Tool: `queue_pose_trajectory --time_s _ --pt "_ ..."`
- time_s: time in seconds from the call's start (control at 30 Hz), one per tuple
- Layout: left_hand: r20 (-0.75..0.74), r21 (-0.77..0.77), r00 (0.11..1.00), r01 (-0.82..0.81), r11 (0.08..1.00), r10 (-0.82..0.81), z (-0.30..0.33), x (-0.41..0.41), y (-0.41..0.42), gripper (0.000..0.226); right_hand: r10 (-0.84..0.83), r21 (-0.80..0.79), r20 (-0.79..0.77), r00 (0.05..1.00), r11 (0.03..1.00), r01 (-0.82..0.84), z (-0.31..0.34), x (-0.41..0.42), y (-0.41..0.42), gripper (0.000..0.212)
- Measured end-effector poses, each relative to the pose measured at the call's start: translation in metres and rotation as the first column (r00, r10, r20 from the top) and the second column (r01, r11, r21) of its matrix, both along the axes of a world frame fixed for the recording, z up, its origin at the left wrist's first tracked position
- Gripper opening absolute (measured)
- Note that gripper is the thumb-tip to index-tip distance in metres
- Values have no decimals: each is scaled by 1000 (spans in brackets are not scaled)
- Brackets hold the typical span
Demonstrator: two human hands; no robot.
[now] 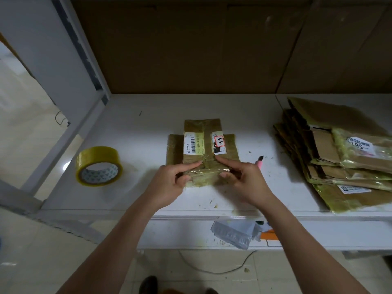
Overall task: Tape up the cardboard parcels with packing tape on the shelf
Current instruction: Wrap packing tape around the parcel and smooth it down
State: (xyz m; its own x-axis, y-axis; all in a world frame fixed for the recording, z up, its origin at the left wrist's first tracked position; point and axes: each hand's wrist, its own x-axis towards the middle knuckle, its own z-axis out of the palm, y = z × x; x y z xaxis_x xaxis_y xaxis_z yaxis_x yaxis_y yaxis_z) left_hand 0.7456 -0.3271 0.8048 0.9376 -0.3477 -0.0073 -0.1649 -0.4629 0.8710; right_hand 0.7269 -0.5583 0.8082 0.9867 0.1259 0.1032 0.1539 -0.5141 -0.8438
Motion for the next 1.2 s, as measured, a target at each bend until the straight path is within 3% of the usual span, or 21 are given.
queue_pose_trajectory --time_s 0.1,0.17,0.3,0.4,0.5,0.63,0.77,0.93,1.1,1.2 --pt "-177 -26 978 108 994 -111 7 2 13 89 195 50 -203 960 981 -188 5 2 -21 87" --pt "-185 15 967 180 984 -174 12 7 19 88 257 92 -277 926 966 -240 11 4 -29 99" --pt "-209 -55 946 240 969 -246 17 16 24 68 246 133 -241 939 967 -219 15 6 -29 69" --pt "-245 -162 945 182 970 -219 15 19 21 61 220 172 -221 950 968 -185 11 7 -26 58" --pt "-222 -171 966 95 981 -132 14 15 16 55 153 171 -168 974 977 -124 5 6 -20 51" --pt "-85 -87 996 -35 996 27 7 5 5 47 -25 48 69 997 999 21 -9 1 -5 39" --pt "-42 -124 990 -137 983 133 -3 -2 -3 49 -96 -104 294 951 986 131 -15 -4 6 32" --pt "-59 -172 990 -133 976 125 1 -2 -5 50 -81 -120 156 984 988 101 -17 0 -4 42" --pt "74 -165 961 -251 954 265 -6 -8 -17 43 -130 -113 309 942 979 172 -11 -6 13 30" --pt "8 -193 975 -216 957 222 -2 -6 -14 40 -141 -175 307 941 964 201 -3 -9 14 29"
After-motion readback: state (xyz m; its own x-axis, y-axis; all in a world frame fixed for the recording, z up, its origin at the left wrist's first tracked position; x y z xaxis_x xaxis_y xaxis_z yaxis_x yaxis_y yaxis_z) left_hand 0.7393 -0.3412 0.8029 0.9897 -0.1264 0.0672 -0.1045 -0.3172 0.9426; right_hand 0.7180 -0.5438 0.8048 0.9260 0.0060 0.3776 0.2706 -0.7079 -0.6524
